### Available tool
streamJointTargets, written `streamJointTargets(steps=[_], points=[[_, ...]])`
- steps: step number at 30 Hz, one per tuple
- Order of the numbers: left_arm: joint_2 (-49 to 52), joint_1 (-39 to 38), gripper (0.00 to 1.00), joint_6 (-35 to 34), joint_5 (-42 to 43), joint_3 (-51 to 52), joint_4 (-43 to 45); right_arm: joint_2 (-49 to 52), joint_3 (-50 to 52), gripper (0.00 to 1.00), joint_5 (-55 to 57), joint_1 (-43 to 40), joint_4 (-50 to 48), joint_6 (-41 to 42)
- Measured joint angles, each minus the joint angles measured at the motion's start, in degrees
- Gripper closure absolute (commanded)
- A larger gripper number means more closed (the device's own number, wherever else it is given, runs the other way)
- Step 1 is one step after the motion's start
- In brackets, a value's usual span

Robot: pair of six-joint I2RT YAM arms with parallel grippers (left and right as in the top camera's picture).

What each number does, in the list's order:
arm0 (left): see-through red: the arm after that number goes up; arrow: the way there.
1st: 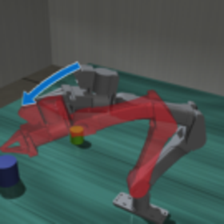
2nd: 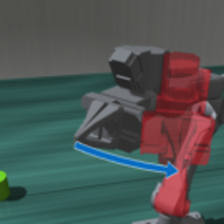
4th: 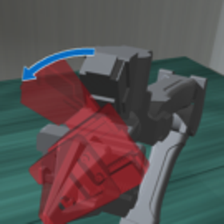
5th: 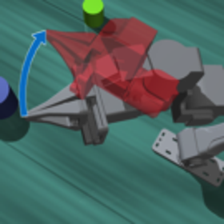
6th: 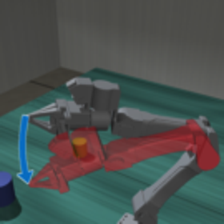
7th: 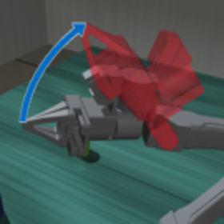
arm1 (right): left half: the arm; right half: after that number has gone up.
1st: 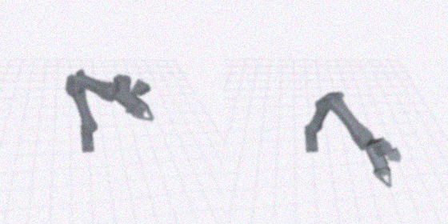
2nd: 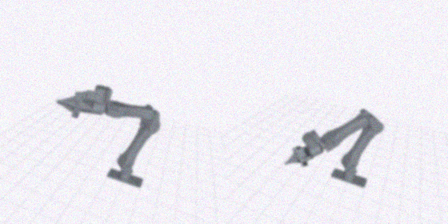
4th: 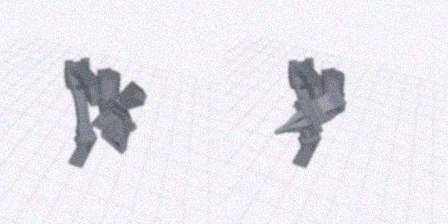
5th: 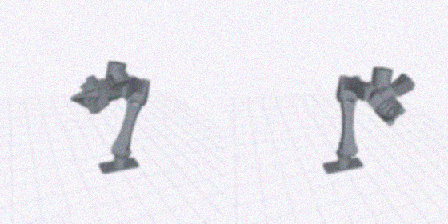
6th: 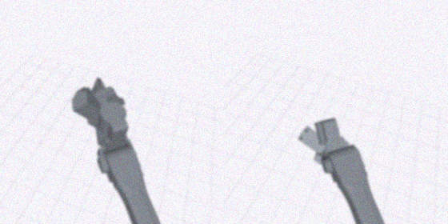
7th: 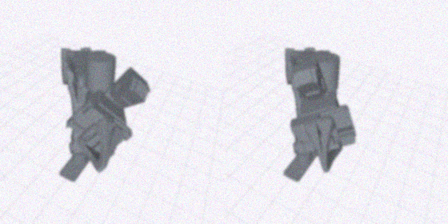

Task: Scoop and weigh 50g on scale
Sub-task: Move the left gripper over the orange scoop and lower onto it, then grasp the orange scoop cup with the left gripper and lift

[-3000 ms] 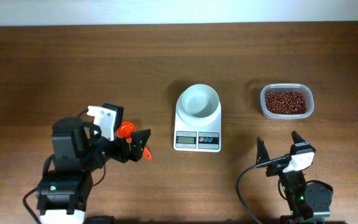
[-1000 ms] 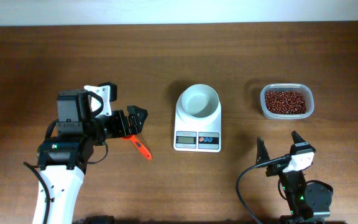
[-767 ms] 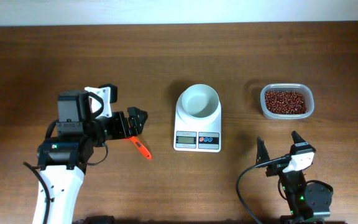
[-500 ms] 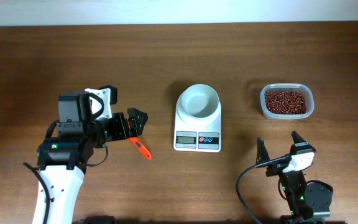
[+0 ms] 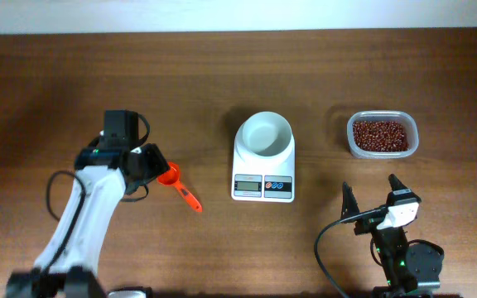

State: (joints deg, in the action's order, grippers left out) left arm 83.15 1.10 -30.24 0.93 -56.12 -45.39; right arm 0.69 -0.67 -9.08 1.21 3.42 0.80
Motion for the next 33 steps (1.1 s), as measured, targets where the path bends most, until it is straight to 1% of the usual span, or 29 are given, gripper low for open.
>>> streamJointTargets(steps=[2,4,6,8,11,14,15,17,18,21,33], points=[[3.28,0.0,0.41,2.95,-0.42,0.0,2.27,0.0,0.0,0.01,0.0,0.0,0.0,-0.02],[6.47,0.0,0.44,5.75,-0.57,0.0,3.98,0.0,0.0,0.01,0.0,0.0,0.0,0.04],[8.92,0.0,0.5,7.06,-0.63,-0.02,5.46,0.0,0.0,0.01,0.0,0.0,-0.02,0.0],[12.22,0.0,0.61,7.78,-0.74,-0.02,7.15,0.0,0.0,0.01,0.0,0.0,0.0,0.02],[15.34,0.0,0.65,8.24,-0.31,-0.02,8.59,0.0,0.0,0.01,0.0,0.0,0.0,0.0],[16.22,0.0,0.65,8.24,-0.28,-0.02,8.83,0.0,0.0,0.01,0.0,0.0,0.0,0.04],[16.28,0.0,0.72,8.24,-0.28,-0.02,9.25,0.0,0.0,0.01,0.0,0.0,-0.02,0.0],[16.31,0.0,0.82,8.39,-0.26,-0.02,10.16,0.0,0.0,0.01,0.0,0.0,-0.02,0.0],[16.31,0.0,0.89,8.11,-0.24,-0.02,10.49,0.0,0.0,0.01,0.0,0.0,-0.02,0.02],[16.31,0.0,1.0,7.1,-0.07,-0.04,10.6,0.0,0.0,0.01,0.0,0.0,-0.02,0.0],[16.31,0.0,1.0,6.67,0.13,-0.04,10.08,0.0,0.0,0.01,0.0,0.0,0.0,-0.04]])
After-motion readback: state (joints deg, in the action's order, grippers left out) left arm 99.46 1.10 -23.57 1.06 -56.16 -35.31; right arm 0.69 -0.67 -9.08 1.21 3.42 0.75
